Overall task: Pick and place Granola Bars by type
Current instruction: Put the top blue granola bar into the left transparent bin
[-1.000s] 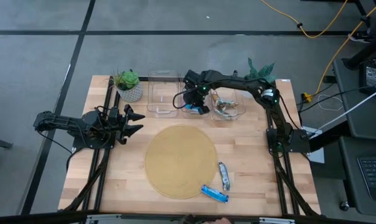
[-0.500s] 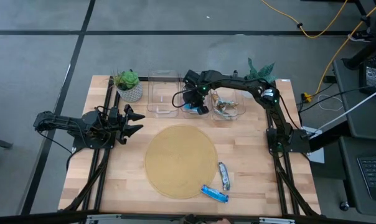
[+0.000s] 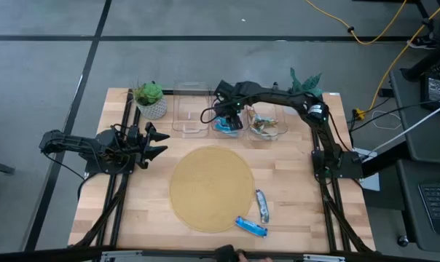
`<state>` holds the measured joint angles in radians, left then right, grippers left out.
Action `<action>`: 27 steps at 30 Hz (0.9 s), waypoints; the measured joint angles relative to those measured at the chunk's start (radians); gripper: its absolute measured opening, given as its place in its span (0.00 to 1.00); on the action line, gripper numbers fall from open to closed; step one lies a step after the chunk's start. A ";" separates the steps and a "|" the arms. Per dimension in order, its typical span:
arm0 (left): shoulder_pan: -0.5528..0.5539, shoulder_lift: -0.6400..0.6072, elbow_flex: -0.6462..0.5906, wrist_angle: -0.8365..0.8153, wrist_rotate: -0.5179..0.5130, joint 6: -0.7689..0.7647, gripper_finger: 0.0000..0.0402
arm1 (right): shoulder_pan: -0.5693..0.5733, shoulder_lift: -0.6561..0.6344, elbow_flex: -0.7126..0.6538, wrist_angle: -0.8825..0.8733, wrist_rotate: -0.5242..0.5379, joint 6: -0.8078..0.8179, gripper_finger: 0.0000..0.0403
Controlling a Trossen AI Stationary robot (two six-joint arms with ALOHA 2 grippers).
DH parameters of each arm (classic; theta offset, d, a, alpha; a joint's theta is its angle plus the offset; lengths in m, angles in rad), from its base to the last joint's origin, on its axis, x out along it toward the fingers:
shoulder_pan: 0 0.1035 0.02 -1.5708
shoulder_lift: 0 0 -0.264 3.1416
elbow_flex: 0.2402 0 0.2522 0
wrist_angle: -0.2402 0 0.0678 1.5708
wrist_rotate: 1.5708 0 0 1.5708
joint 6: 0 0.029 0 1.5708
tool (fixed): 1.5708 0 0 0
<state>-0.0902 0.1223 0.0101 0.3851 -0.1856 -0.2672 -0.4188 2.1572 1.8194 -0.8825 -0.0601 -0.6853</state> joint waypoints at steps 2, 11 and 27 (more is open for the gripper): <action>0.000 0.000 0.000 0.000 0.000 0.000 0.56 | 0.007 -0.019 0.000 -0.001 0.025 0.005 0.54; 0.000 0.000 0.000 0.000 0.000 0.000 0.56 | 0.056 -0.164 0.000 0.026 0.170 0.065 0.49; 0.000 0.000 0.000 0.000 0.000 0.000 0.56 | 0.244 -0.444 0.000 -0.043 0.204 0.534 0.42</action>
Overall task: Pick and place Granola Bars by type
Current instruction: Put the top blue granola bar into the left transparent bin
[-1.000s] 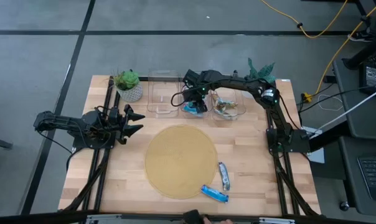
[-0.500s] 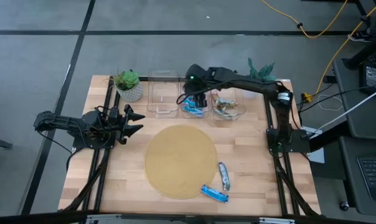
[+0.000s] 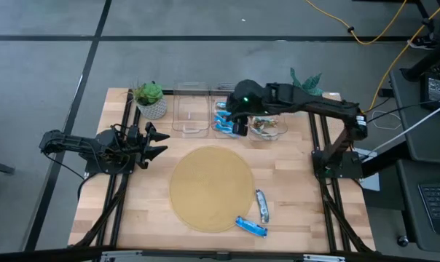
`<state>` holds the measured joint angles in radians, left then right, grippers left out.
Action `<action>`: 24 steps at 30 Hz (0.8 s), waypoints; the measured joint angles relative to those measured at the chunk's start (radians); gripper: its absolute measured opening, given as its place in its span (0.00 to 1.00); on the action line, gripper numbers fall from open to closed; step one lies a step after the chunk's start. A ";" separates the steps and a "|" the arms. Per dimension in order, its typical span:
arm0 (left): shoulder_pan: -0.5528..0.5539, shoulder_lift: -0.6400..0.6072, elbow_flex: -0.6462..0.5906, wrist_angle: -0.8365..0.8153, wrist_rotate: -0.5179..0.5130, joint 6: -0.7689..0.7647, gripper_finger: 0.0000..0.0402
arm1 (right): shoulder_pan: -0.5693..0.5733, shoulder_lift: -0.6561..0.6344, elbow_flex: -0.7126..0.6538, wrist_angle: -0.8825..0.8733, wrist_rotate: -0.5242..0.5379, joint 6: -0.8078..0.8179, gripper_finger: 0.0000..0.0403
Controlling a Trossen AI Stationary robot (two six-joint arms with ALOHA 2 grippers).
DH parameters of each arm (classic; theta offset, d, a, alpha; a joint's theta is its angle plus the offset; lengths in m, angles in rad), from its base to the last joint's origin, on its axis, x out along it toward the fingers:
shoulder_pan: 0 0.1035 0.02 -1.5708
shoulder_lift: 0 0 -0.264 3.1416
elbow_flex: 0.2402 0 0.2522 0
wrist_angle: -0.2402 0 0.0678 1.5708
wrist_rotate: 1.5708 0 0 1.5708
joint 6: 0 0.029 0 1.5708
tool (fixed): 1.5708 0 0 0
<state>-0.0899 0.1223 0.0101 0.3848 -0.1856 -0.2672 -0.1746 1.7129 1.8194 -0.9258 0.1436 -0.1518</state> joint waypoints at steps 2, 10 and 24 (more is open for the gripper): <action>0.000 0.000 0.000 0.000 0.000 0.000 0.56 | 0.037 -0.027 0.000 -0.021 0.020 0.063 0.41; 0.000 0.000 0.000 0.000 0.000 0.000 0.56 | 0.228 -0.093 0.000 -0.271 0.200 0.452 0.40; 0.000 0.000 0.000 0.000 0.000 0.000 0.56 | 0.578 -0.095 0.000 -0.450 0.304 1.042 0.40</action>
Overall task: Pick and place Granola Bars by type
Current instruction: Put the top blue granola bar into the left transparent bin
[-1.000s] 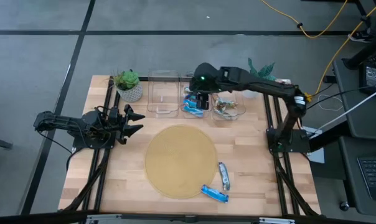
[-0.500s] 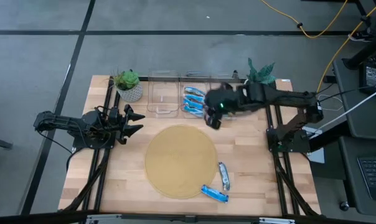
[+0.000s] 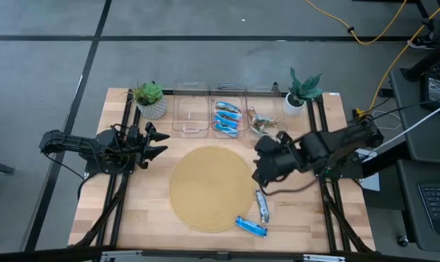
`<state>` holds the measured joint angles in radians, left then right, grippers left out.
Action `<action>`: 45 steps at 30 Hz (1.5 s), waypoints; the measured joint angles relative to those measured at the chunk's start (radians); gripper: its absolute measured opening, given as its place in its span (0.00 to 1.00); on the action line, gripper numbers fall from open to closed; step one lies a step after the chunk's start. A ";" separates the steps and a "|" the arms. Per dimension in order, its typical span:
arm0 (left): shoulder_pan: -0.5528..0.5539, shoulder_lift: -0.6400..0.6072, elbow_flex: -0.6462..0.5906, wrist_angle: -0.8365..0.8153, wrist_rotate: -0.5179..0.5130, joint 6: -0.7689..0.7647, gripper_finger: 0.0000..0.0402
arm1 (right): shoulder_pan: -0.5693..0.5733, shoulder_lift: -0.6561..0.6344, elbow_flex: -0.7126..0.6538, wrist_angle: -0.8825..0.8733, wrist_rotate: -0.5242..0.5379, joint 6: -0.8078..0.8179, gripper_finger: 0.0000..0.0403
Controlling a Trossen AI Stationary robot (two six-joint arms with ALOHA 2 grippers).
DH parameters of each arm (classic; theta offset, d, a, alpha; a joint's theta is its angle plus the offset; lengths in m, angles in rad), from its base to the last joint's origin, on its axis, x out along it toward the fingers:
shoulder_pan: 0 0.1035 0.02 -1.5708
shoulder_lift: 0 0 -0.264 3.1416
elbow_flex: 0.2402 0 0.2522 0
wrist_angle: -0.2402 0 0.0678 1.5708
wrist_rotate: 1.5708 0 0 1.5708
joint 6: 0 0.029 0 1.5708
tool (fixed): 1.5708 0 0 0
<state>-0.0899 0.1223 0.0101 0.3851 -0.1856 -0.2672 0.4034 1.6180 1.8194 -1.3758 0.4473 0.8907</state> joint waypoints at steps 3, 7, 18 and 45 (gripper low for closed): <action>0.000 0.000 0.000 0.000 0.000 0.000 0.56 | 0.049 0.009 0.000 0.000 -0.002 0.068 0.40; 0.000 0.000 0.000 0.000 0.000 0.000 0.56 | 0.103 0.025 0.000 -0.003 -0.004 0.143 0.40; 0.000 0.000 0.000 0.000 0.000 0.000 0.56 | 0.193 0.051 -0.140 0.050 -0.007 0.405 0.40; 0.000 0.000 0.000 0.000 0.000 0.000 0.56 | 0.204 0.052 -0.730 0.678 -0.188 0.743 0.59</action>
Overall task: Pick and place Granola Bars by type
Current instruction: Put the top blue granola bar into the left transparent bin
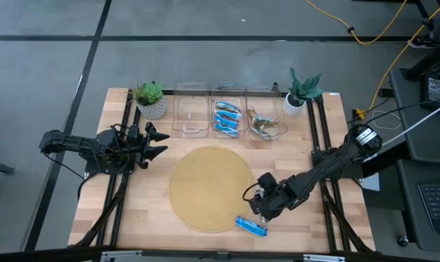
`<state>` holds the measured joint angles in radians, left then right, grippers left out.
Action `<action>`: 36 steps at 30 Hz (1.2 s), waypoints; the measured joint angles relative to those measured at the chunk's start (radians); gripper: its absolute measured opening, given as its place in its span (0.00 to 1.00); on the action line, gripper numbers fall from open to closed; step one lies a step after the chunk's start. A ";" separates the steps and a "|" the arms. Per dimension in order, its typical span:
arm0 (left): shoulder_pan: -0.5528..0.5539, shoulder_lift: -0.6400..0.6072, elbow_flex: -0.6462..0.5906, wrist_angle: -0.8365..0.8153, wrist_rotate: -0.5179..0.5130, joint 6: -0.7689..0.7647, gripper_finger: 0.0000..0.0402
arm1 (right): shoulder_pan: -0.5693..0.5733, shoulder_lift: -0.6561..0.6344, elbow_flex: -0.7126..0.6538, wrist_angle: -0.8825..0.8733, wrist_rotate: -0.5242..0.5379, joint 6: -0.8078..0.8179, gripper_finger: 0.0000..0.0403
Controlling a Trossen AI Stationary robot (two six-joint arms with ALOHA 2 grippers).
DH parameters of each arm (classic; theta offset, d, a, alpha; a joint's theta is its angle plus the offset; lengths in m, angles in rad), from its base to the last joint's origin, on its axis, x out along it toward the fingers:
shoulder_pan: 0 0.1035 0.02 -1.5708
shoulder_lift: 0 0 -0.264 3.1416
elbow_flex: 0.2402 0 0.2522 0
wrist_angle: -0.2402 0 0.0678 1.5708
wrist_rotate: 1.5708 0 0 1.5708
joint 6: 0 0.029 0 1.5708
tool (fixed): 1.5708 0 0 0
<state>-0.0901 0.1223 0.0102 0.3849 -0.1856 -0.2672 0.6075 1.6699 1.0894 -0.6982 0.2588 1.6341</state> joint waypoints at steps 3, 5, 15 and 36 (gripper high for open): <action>0.000 0.000 0.000 0.000 0.000 0.000 0.56 | 0.000 0.000 -0.033 0.012 -0.005 0.015 0.69; 0.000 0.000 0.000 0.000 0.000 0.000 0.56 | -0.001 0.000 -0.051 0.018 -0.008 0.015 0.74; 0.000 0.000 0.000 0.000 0.000 0.000 0.56 | -0.041 0.038 -0.123 0.158 -0.089 0.011 0.79; 0.000 0.000 0.000 0.000 0.000 0.000 0.56 | -0.053 0.120 -0.035 0.045 -0.128 0.000 0.13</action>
<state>-0.0898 0.1223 0.0101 0.3847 -0.1856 -0.2672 0.5545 1.7901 1.0547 -0.6528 0.1307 1.6337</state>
